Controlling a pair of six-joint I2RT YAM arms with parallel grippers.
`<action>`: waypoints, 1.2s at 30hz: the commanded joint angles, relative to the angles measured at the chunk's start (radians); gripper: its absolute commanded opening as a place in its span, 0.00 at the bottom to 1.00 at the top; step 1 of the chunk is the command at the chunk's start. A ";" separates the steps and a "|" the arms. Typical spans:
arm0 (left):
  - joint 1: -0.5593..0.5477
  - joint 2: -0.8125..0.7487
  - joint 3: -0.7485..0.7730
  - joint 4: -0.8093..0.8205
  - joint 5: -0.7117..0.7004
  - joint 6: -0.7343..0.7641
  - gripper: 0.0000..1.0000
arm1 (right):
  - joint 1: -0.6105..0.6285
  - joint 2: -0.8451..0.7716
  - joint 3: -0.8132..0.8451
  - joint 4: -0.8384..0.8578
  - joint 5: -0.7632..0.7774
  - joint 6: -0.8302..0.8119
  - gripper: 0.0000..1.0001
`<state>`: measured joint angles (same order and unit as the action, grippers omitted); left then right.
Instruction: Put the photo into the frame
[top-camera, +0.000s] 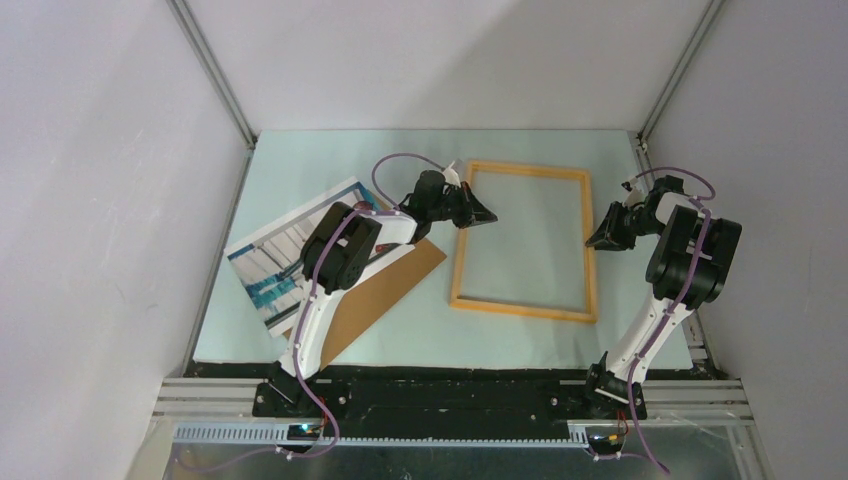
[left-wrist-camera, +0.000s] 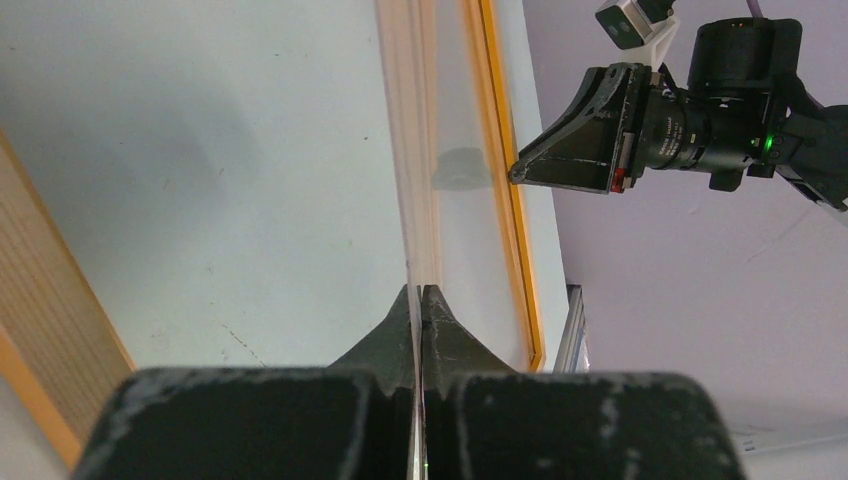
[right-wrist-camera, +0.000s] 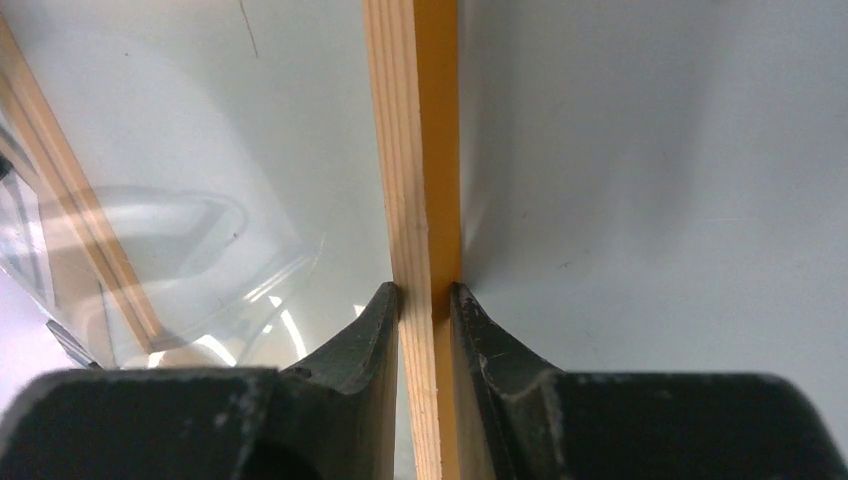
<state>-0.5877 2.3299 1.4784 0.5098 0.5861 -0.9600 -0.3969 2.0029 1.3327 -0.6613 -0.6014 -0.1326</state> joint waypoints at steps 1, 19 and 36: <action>-0.010 -0.040 -0.004 0.046 0.021 0.024 0.00 | 0.016 0.007 0.027 -0.034 -0.065 0.000 0.08; -0.001 -0.045 -0.016 0.063 0.009 0.019 0.00 | 0.020 0.007 0.026 -0.037 -0.065 -0.001 0.08; 0.006 -0.053 -0.052 0.111 0.005 0.005 0.00 | 0.020 0.009 0.026 -0.037 -0.066 0.000 0.08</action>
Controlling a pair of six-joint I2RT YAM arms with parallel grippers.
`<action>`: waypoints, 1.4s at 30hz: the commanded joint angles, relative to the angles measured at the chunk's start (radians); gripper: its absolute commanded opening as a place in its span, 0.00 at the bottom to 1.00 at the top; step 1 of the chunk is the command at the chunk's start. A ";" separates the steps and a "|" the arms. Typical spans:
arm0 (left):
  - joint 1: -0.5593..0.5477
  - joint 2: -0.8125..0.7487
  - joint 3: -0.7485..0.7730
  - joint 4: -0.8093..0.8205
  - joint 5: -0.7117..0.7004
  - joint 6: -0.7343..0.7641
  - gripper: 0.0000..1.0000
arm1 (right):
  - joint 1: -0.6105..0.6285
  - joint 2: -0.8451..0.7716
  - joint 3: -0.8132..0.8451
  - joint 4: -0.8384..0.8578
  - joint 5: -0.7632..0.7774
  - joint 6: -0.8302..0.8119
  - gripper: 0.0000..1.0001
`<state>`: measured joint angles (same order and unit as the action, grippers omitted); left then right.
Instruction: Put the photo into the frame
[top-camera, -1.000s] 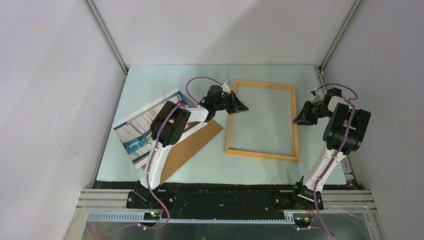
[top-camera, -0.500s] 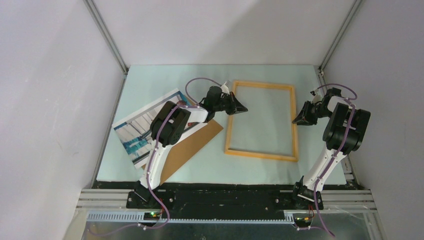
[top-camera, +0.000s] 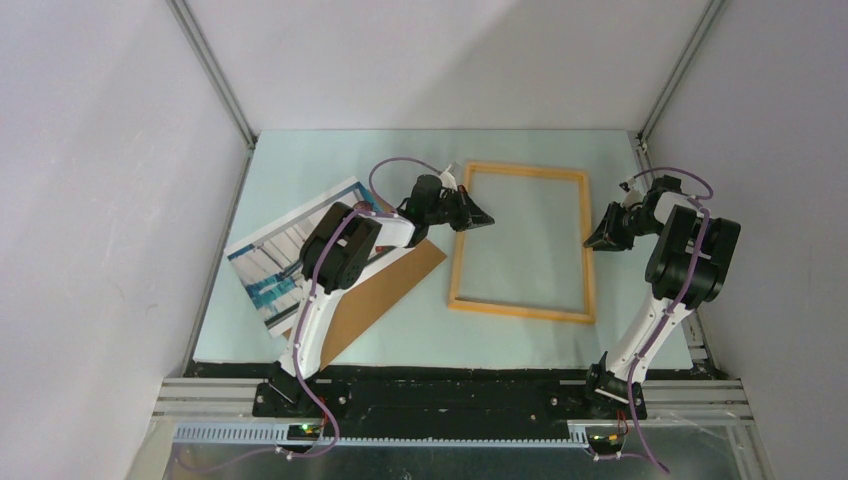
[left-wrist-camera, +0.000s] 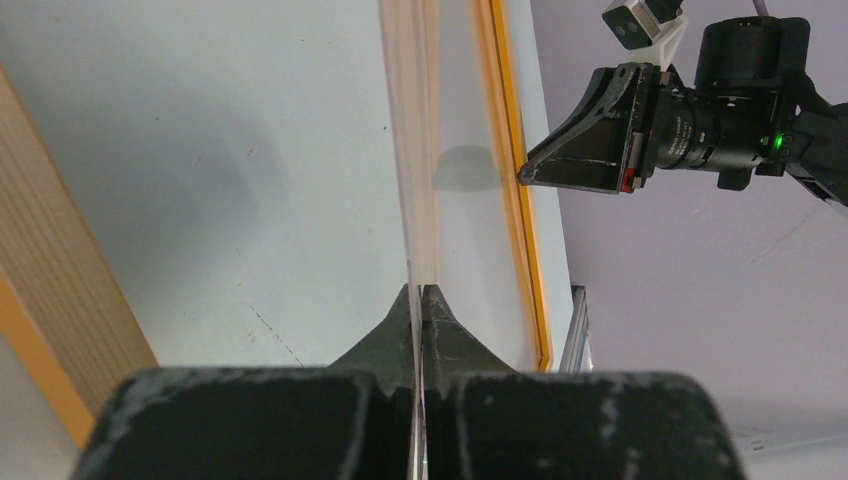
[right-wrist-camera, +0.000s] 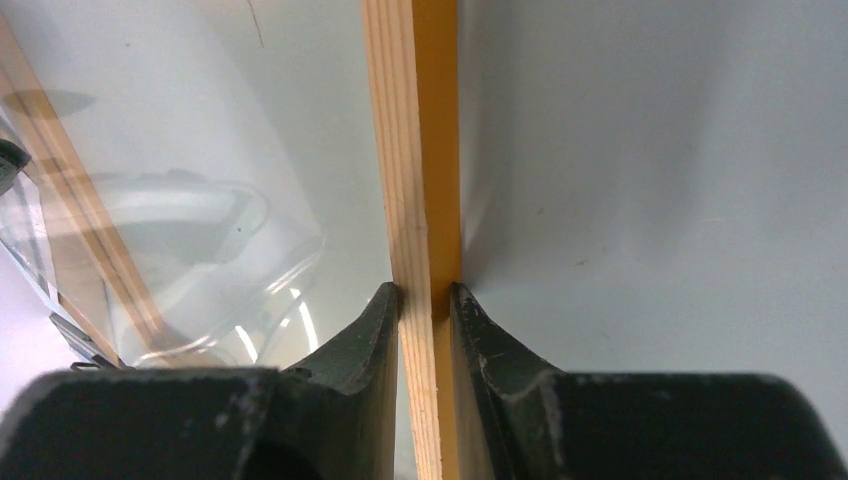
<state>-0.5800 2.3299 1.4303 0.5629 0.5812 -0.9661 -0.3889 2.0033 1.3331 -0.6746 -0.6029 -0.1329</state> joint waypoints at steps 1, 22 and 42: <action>-0.001 -0.052 -0.004 0.059 0.010 0.007 0.00 | 0.012 0.009 0.026 -0.023 -0.064 -0.001 0.08; -0.015 -0.026 0.030 -0.020 -0.008 0.034 0.00 | 0.018 0.003 0.026 -0.023 -0.065 0.000 0.09; -0.027 -0.009 0.103 -0.138 -0.014 0.112 0.21 | 0.025 -0.005 0.039 -0.038 -0.054 -0.016 0.11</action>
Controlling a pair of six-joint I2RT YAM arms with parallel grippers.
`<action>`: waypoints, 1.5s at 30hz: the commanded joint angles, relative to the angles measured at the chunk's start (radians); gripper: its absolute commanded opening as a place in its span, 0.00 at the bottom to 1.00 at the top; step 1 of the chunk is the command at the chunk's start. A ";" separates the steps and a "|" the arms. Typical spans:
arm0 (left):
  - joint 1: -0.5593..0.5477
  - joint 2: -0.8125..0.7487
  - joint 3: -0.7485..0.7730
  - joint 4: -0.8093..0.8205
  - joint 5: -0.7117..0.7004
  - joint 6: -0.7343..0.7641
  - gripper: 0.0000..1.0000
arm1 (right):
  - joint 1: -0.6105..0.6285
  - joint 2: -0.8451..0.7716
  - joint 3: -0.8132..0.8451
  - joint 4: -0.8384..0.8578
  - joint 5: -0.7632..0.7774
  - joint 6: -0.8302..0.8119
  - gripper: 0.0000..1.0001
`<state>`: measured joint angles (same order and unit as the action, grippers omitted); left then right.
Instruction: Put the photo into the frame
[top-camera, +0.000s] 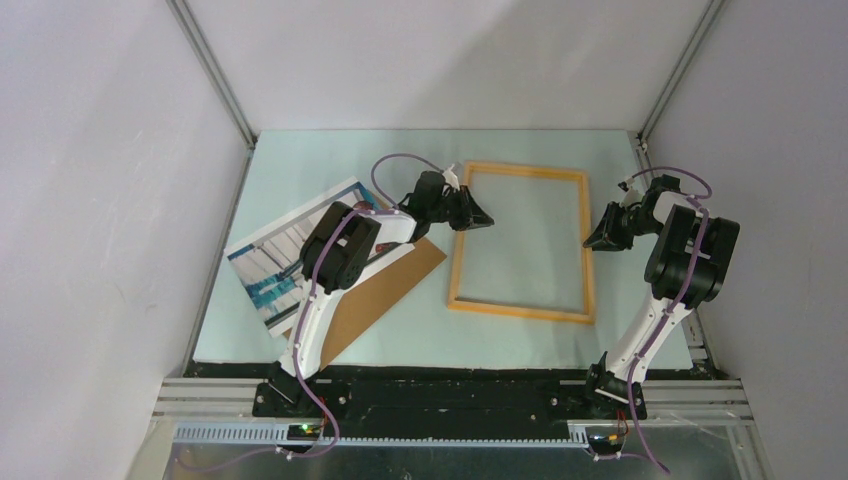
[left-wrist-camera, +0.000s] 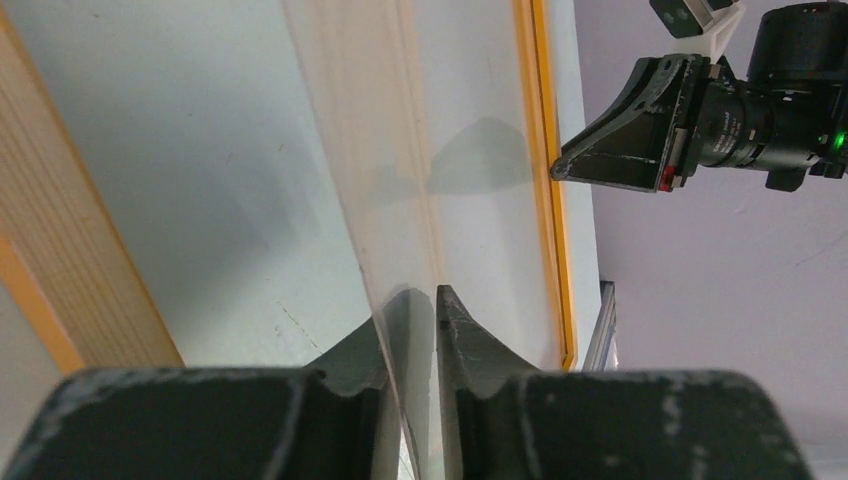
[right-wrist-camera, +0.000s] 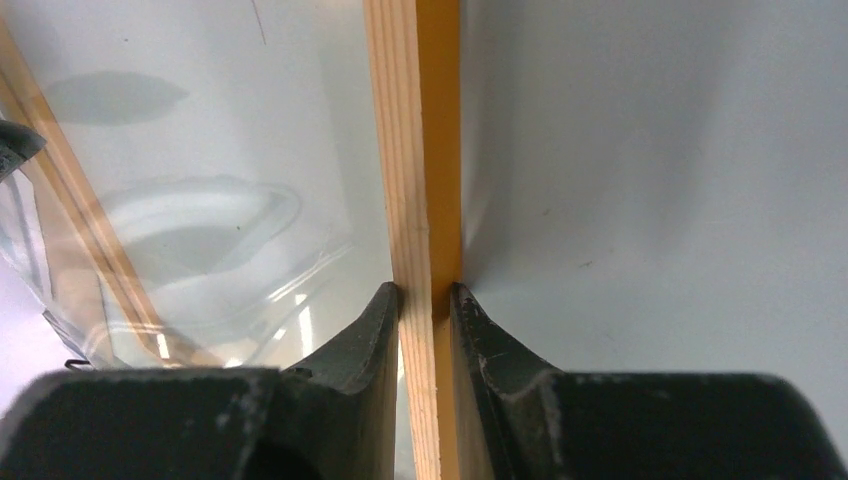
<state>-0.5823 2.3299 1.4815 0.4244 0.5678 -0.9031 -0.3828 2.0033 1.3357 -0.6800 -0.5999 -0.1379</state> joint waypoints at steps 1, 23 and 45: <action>-0.025 -0.009 0.054 -0.006 0.000 0.054 0.22 | 0.019 -0.005 0.037 -0.035 -0.056 -0.012 0.11; -0.025 -0.044 0.058 -0.097 -0.028 0.154 0.67 | 0.018 -0.003 0.048 -0.037 -0.059 -0.015 0.11; -0.025 -0.083 0.042 -0.177 -0.085 0.247 0.76 | 0.018 -0.013 0.050 -0.035 -0.060 -0.015 0.16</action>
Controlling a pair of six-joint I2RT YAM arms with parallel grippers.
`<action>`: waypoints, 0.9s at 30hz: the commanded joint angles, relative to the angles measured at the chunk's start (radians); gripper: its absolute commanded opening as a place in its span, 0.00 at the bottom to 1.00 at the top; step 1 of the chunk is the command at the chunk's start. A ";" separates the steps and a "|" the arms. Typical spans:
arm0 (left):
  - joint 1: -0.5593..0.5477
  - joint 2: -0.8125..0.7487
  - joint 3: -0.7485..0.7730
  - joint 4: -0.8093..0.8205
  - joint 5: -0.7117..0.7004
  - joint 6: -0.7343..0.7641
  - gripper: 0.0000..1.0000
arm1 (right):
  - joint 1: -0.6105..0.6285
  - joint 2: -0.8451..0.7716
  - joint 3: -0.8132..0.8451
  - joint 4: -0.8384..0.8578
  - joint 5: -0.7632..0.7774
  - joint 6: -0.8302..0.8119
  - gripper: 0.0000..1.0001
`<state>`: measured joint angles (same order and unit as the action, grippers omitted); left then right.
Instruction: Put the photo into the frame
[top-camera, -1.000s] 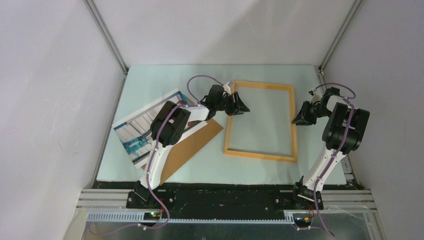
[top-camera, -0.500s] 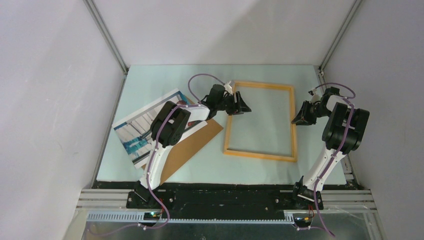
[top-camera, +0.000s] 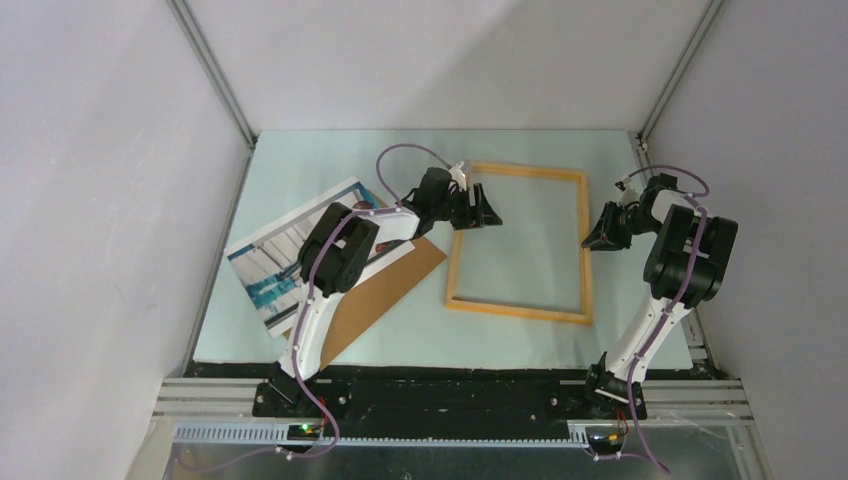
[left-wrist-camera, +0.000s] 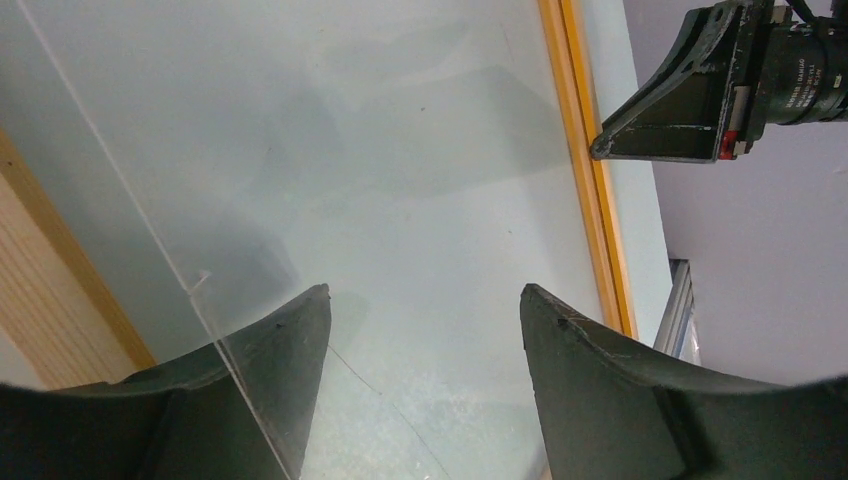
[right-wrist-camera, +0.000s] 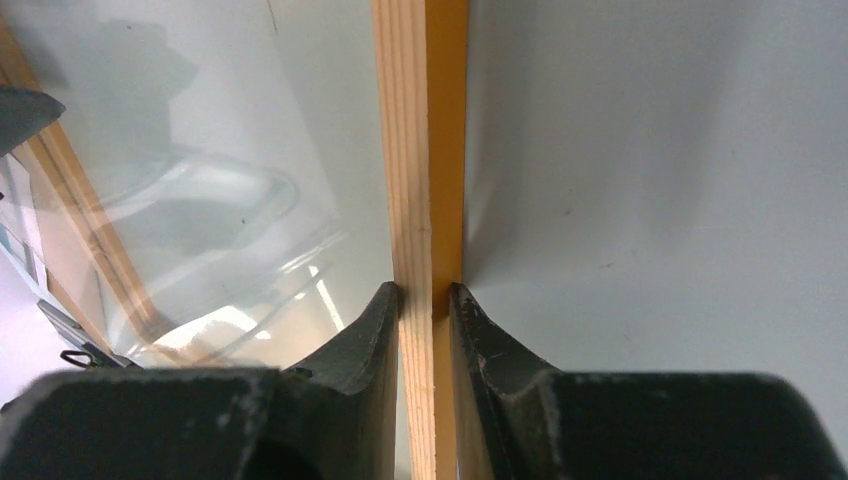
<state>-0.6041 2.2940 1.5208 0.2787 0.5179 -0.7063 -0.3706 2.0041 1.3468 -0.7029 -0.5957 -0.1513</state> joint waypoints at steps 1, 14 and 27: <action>-0.003 -0.047 0.003 -0.034 -0.036 0.052 0.76 | 0.006 -0.014 0.040 -0.013 -0.064 -0.002 0.16; -0.003 -0.060 -0.001 -0.074 -0.069 0.079 0.85 | 0.006 -0.013 0.051 -0.017 -0.058 -0.006 0.17; -0.008 -0.089 -0.028 -0.128 -0.140 0.085 0.87 | 0.014 0.018 0.135 -0.049 -0.016 -0.019 0.18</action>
<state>-0.6071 2.2597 1.5169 0.2115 0.4393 -0.6579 -0.3595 2.0148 1.4109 -0.7456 -0.5903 -0.1570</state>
